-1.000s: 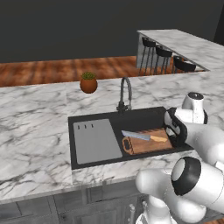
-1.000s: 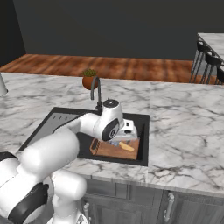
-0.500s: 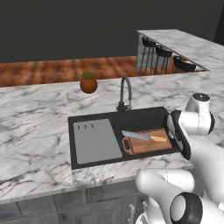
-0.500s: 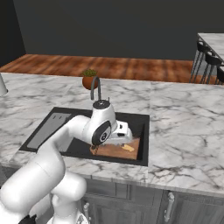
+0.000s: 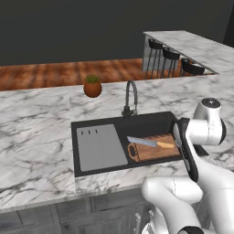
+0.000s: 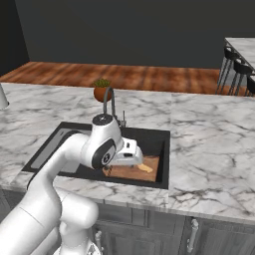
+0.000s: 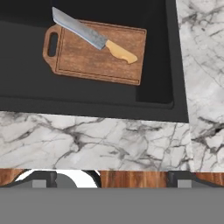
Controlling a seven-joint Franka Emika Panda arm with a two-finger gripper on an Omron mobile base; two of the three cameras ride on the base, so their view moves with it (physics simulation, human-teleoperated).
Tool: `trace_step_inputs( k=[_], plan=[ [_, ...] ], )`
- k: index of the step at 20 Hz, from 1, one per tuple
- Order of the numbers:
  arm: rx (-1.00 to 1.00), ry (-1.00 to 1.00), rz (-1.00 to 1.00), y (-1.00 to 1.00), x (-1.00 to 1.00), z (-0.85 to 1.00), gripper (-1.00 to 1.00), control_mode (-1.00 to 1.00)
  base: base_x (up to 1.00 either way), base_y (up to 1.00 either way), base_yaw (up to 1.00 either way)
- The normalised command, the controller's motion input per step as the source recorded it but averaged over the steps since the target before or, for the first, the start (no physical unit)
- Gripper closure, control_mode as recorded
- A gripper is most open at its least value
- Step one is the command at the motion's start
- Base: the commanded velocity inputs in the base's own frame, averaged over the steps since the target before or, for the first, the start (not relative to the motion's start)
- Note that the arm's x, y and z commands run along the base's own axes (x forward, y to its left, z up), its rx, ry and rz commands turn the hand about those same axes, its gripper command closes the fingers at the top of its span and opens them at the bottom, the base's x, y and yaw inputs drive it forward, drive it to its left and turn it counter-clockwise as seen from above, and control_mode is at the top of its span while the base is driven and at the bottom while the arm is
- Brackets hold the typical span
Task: Move the cutting board and knife to the sink. Then move spray from the cabinet to the counter.
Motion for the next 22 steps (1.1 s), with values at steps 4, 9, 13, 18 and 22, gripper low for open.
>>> trace_step_inputs(
  k=[4,9,13,18,22],
  plan=[
    [0.00,-0.01,-0.01,0.00,0.00,0.00,-1.00,-1.00,0.00,0.00,0.00],
    [0.00,0.00,0.00,0.00,-0.02,0.00,-1.00,1.00,-0.05,0.00,0.00],
    [0.00,0.00,0.00,0.00,0.00,0.00,-1.00,1.00,-0.46,-0.11,-0.07],
    [0.00,0.00,0.00,0.00,0.00,0.00,-1.00,1.00,-0.66,-0.18,-0.12],
    [0.00,0.00,0.00,0.00,0.00,0.00,-1.00,1.00,-0.60,-0.18,-0.21]
  ],
)
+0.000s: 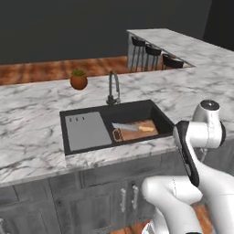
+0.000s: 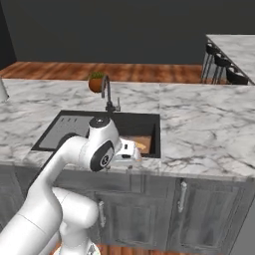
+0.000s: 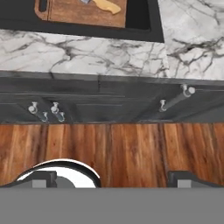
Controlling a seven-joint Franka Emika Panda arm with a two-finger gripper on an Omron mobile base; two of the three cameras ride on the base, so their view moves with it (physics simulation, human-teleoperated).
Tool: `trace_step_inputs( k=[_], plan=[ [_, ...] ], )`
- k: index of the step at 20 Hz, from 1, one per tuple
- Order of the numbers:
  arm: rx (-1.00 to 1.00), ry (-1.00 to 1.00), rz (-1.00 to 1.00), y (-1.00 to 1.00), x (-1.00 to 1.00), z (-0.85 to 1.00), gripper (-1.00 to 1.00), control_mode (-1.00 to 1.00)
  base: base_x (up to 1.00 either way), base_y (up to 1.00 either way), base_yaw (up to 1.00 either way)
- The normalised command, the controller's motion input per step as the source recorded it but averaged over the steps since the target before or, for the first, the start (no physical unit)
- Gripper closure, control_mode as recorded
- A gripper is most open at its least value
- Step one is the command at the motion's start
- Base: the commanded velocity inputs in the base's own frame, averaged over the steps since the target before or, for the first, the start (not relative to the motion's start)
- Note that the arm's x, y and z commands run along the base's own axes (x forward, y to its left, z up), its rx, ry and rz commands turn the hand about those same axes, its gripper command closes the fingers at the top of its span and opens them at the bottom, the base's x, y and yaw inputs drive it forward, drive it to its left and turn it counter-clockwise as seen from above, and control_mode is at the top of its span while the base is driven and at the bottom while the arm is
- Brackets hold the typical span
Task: Move the cutting board and knife to the sink. Then move spray from the cabinet to the counter.
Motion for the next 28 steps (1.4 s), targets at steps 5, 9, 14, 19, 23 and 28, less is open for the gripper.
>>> trace_step_inputs(
  k=[5,9,14,19,23,28],
  plan=[
    [0.00,0.00,0.00,0.00,0.00,0.00,-1.00,1.00,-0.01,0.01,-0.97],
    [0.00,0.00,0.00,0.00,0.00,0.00,-1.00,1.00,0.00,0.03,-1.00],
    [0.00,0.00,0.00,0.00,0.00,0.00,-1.00,1.00,0.00,0.03,-1.00],
    [0.00,0.00,0.00,0.00,0.00,0.00,-1.00,1.00,0.00,0.01,-0.96],
    [0.00,0.00,0.00,0.00,0.00,0.00,-1.00,1.00,0.00,0.00,-0.93],
    [0.00,0.00,0.00,0.00,0.00,0.00,-1.00,1.00,0.14,0.06,-0.79]
  ],
)
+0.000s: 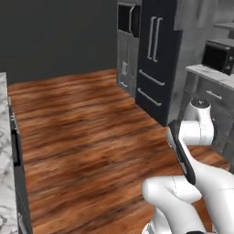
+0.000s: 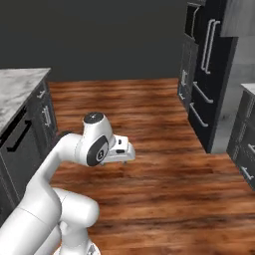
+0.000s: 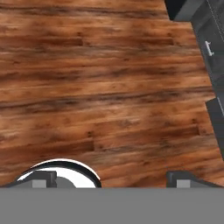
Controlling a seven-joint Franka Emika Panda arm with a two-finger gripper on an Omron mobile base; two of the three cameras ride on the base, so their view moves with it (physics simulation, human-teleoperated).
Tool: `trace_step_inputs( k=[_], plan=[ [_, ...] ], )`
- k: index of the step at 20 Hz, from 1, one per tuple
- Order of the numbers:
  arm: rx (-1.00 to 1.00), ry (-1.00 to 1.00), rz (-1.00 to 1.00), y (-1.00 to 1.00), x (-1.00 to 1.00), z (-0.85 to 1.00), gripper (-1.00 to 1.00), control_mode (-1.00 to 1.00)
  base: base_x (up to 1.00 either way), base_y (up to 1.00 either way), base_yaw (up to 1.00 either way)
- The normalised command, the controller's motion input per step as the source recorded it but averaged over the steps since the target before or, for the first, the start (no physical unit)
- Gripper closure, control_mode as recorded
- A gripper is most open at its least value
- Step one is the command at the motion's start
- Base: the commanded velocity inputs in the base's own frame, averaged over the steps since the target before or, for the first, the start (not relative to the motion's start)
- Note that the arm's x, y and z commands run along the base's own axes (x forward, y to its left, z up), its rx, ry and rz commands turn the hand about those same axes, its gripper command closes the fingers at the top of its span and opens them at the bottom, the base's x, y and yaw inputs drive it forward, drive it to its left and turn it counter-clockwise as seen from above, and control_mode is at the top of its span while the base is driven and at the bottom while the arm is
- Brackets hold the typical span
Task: Move the cutting board and knife to the sink. Then move spray from the cabinet to the counter.
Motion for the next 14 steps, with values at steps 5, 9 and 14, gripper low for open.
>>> trace_step_inputs(
  k=[5,9,14],
  plan=[
    [0.00,0.00,0.00,0.00,0.00,0.00,-1.00,1.00,0.45,0.25,-0.50],
    [0.00,0.00,0.00,0.00,0.00,0.00,-1.00,1.00,0.62,0.39,-0.44],
    [0.00,0.00,0.00,0.00,0.00,0.00,-1.00,1.00,0.64,0.40,-0.38]
  ],
)
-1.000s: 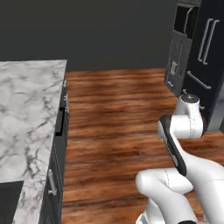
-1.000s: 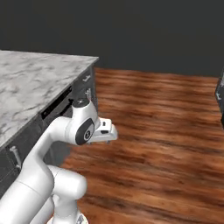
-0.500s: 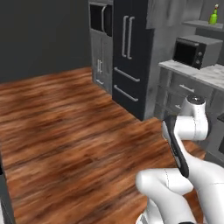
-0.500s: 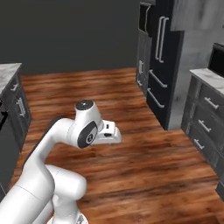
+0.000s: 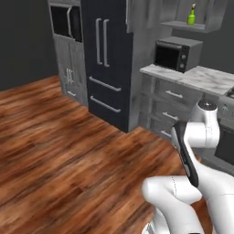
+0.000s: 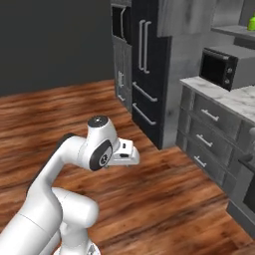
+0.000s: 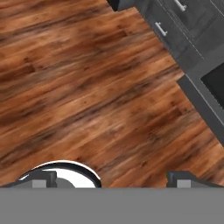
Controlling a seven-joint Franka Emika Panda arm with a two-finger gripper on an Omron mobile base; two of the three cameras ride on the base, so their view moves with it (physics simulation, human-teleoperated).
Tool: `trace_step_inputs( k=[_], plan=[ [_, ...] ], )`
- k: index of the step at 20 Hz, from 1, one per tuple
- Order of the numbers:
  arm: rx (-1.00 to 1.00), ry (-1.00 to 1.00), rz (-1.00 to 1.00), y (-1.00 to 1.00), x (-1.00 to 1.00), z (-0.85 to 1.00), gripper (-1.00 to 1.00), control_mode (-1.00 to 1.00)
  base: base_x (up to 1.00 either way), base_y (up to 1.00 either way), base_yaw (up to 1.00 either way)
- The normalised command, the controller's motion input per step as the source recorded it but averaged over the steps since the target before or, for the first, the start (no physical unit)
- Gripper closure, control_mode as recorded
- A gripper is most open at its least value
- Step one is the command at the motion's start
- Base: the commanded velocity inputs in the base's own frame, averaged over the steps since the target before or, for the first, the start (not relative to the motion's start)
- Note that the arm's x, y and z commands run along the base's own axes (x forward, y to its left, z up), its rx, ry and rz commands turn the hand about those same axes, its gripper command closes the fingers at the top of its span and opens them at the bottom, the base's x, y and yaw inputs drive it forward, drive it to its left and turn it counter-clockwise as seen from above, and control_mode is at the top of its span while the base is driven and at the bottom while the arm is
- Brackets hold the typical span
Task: Move the cutting board and knife to the sink. Then move spray from the cabinet to the counter.
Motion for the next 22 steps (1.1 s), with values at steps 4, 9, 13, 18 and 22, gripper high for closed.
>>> trace_step_inputs(
  k=[4,9,13,18,22],
  plan=[
    [0.00,0.00,0.00,0.00,0.00,0.00,-1.00,1.00,0.69,0.41,-0.32],
    [0.00,0.00,0.00,0.00,0.00,0.00,-1.00,1.00,0.81,0.33,-0.13],
    [0.00,0.00,0.00,0.00,0.00,0.00,-1.00,1.00,0.79,0.28,-0.14],
    [0.00,0.00,0.00,0.00,0.00,0.00,-1.00,1.00,0.73,0.33,-0.27],
    [0.00,0.00,0.00,0.00,0.00,0.00,-1.00,1.00,0.62,0.36,-0.44]
  ],
)
